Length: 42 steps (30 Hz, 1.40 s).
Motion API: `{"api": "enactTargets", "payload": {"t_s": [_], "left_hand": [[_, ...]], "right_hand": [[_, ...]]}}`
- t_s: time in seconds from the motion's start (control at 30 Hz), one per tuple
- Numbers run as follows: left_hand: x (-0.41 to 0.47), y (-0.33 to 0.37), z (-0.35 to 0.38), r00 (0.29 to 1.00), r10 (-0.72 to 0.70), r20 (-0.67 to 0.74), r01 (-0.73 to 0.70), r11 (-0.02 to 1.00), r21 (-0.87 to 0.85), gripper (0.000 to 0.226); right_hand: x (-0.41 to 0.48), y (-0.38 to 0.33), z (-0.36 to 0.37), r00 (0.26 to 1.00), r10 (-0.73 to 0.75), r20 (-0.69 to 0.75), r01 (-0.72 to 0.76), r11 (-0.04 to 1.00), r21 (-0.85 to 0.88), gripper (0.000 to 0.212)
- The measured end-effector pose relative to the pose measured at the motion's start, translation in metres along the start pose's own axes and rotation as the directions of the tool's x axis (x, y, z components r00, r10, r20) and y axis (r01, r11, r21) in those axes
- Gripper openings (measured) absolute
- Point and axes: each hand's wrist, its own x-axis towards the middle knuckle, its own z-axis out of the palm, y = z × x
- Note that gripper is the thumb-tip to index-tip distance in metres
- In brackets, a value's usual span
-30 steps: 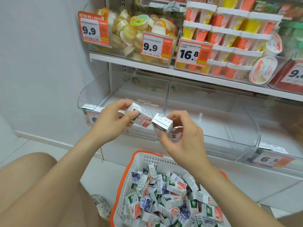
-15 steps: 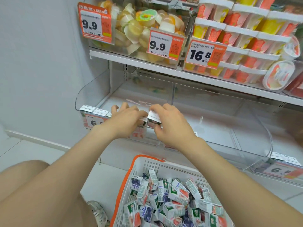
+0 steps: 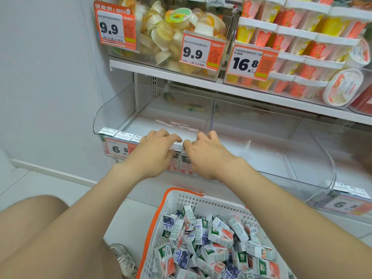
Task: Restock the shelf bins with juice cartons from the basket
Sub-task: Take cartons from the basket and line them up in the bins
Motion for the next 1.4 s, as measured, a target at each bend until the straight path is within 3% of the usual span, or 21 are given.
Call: {"api": "enactTargets", "payload": {"t_s": [0.07,0.17,0.23,0.27,0.33,0.43,0.6,0.73,0.83,0.9,1.07,1.2,1.33,1.4], "left_hand": [[-0.013,0.007,0.000,0.996,0.055,-0.072,-0.055,0.998,-0.002,0.042],[-0.031,0.020,-0.004,0.978,0.079,-0.192,-0.086,0.996,-0.027,0.020],[-0.041,0.030,-0.002,0.985,0.063,-0.160,-0.075,0.995,-0.068,0.014],[-0.046,0.034,0.002,0.996,0.056,-0.075,-0.062,0.995,-0.073,0.013],[-0.053,0.039,0.018,0.982,0.042,0.185,-0.041,0.999,-0.005,0.007],[-0.057,0.044,0.051,0.855,0.005,0.519,-0.095,0.985,0.147,0.018],[-0.059,0.041,0.123,0.635,-0.076,0.769,-0.143,0.966,0.214,0.025],[-0.067,0.037,0.179,0.599,-0.139,0.788,-0.152,0.947,0.283,0.022],[-0.076,0.029,0.208,0.654,-0.191,0.732,-0.090,0.941,0.326,0.027],[-0.079,0.019,0.225,0.686,-0.205,0.698,-0.037,0.948,0.315,0.044],[-0.083,0.015,0.240,0.625,-0.141,0.768,-0.008,0.982,0.187,0.088],[-0.082,0.029,0.237,0.622,-0.080,0.779,-0.152,0.963,0.220,0.079],[-0.083,0.037,0.237,0.622,-0.056,0.781,-0.249,0.932,0.265,0.087],[-0.086,0.038,0.240,0.637,-0.028,0.771,-0.272,0.927,0.259,0.083]], "right_hand": [[-0.007,0.001,0.006,0.997,-0.030,-0.078,0.029,1.000,-0.009,0.031],[-0.032,0.000,0.019,0.946,-0.037,-0.322,0.057,0.997,0.053,0.034],[-0.059,-0.008,0.029,0.892,0.067,-0.447,0.037,0.975,0.221,0.027],[-0.073,-0.013,0.035,0.890,0.120,-0.439,0.021,0.952,0.304,0.026],[-0.097,-0.019,0.050,0.946,0.168,-0.278,-0.037,0.907,0.420,0.025],[-0.118,-0.015,0.088,0.988,0.145,0.051,-0.152,0.870,0.469,0.028],[-0.141,-0.003,0.162,0.920,0.157,0.360,-0.332,0.802,0.497,0.038],[-0.149,0.002,0.206,0.856,0.146,0.497,-0.399,0.797,0.454,0.038],[-0.154,0.000,0.233,0.845,0.227,0.484,-0.438,0.814,0.381,0.027],[-0.157,-0.003,0.249,0.842,0.273,0.465,-0.459,0.815,0.353,0.025],[-0.158,-0.021,0.277,0.836,0.153,0.528,-0.415,0.805,0.424,0.057],[-0.156,-0.035,0.288,0.816,0.101,0.569,-0.347,0.873,0.342,0.081],[-0.154,-0.032,0.293,0.852,0.155,0.500,-0.355,0.873,0.335,0.058],[-0.154,-0.025,0.286,0.860,0.198,0.470,-0.414,0.809,0.418,0.052]]}}
